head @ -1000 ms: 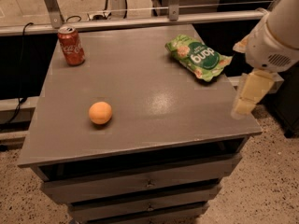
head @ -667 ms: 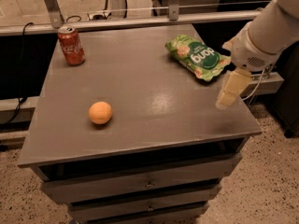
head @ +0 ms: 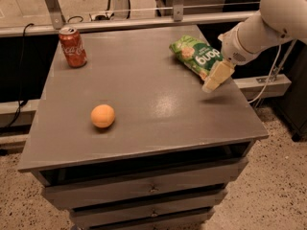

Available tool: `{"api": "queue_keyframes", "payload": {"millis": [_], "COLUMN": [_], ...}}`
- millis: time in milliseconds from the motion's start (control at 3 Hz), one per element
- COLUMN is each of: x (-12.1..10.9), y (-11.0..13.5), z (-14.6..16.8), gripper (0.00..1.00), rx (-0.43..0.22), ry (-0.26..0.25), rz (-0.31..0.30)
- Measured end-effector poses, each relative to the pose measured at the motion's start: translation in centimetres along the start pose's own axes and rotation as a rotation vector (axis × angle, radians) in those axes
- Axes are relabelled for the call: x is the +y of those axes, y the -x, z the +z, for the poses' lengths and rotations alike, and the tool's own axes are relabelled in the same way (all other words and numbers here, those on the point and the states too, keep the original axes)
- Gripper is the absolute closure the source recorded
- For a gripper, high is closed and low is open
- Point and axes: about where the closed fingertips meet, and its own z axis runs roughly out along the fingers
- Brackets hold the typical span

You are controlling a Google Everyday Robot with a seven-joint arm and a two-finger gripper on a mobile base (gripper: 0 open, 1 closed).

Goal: Move green rice chip bag near orange

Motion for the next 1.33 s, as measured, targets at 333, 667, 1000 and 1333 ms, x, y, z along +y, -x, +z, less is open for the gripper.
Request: {"api": "queue_keyframes", "payload": {"millis": [333, 667, 1000, 1333], "x": [-2.4, -4.4, -5.6, -6.4], "y": [1.9, 3.0, 2.7, 2.0], "z": [3.1, 5.4, 7.2, 7.6], "gripper": [0.0, 0.0, 0.17, 0.41], "rx": [-0.079, -0.149, -0.164, -0.16], "ry": [-0.003, 0.006, 0.0, -0.013], "rz": [0.053, 0.135, 0.198, 0.234]}}
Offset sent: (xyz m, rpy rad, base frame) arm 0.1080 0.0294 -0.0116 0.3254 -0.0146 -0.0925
